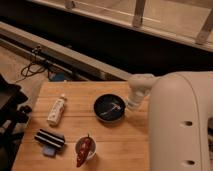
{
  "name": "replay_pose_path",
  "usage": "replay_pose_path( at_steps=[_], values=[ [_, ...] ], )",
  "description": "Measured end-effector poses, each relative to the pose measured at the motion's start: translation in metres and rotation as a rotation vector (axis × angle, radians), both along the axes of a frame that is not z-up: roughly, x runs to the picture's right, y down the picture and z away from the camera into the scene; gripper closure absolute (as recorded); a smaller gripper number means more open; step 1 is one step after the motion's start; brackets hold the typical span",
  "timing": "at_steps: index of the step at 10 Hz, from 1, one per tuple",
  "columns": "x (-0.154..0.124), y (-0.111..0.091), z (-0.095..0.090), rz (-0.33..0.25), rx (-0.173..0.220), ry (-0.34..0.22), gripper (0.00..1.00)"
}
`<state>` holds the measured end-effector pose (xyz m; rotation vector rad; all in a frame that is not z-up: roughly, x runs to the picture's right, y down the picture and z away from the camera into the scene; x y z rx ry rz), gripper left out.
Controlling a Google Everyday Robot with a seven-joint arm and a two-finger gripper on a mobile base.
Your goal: Push the ceramic bowl across the table
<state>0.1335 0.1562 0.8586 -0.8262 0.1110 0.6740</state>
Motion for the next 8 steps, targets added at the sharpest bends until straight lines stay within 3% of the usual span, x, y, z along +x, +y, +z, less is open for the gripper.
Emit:
replay_pose_path(
  at_steps=[4,8],
  values=[
    [-0.004,-0.006,0.003,-0.017,0.004,-0.003,0.98],
    [-0.035,-0.014,0.008,-0.041,0.007,-0.011,0.98]
  ],
)
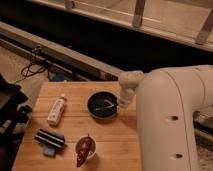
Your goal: Push the ceramic bowl across the table
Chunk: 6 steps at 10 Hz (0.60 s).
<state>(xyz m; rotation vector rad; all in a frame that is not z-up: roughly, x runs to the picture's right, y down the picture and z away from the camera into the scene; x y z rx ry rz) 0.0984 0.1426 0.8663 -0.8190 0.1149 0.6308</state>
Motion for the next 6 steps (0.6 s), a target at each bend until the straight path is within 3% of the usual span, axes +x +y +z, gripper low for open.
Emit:
replay_pose_path(
  at_steps=[6],
  values=[
    [-0.033,-0.016,0.005,-0.037,0.0,-0.01,0.98]
  ],
)
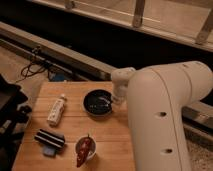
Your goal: Push the ceramic bowl across the table
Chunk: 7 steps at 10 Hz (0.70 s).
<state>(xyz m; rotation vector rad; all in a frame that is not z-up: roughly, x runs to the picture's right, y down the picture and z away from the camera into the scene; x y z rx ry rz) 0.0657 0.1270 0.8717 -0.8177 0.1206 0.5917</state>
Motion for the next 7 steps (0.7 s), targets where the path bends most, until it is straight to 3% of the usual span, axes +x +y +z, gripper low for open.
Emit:
replay_pose_path(
  at_steps=[5,7],
  values=[
    [-0.034,-0.012,0.002,-0.031,-0.01,-0.013,0.98],
    [-0.034,-0.016,0.003,-0.036,-0.012,-0.013,0.98]
  ],
)
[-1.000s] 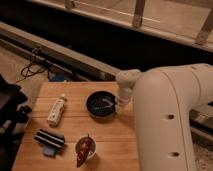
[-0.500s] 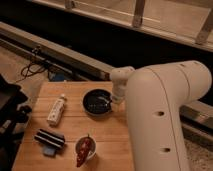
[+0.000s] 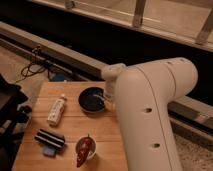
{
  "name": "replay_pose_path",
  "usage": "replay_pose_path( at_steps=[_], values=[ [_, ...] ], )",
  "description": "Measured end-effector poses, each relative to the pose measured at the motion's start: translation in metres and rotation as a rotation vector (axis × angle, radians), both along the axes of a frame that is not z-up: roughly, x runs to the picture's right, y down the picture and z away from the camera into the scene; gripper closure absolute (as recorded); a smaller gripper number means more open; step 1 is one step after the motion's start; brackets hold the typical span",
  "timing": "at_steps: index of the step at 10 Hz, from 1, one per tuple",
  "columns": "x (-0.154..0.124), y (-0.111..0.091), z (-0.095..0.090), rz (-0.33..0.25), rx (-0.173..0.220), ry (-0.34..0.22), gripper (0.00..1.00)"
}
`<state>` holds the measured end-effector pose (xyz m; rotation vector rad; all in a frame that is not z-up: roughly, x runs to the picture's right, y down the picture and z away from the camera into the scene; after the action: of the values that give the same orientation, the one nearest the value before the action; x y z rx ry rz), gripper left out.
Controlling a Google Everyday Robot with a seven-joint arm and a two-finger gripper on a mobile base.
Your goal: Push the ceramic bowl across the table
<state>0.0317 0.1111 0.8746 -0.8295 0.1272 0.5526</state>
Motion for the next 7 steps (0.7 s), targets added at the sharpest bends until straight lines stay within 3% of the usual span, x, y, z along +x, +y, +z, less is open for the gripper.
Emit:
replay_pose_path(
  at_steps=[1,4,6,7],
  values=[
    [-0.002,-0.002,0.0,-0.005,0.0,-0.001,0.96],
    [-0.007,-0.005,-0.002,-0.012,0.0,-0.004,0.69],
    [-0.011,-0.007,-0.003,-0.02,-0.002,-0.007,0.45],
    [-0.012,-0.009,-0.004,-0.022,-0.001,-0.008,0.4]
  ],
)
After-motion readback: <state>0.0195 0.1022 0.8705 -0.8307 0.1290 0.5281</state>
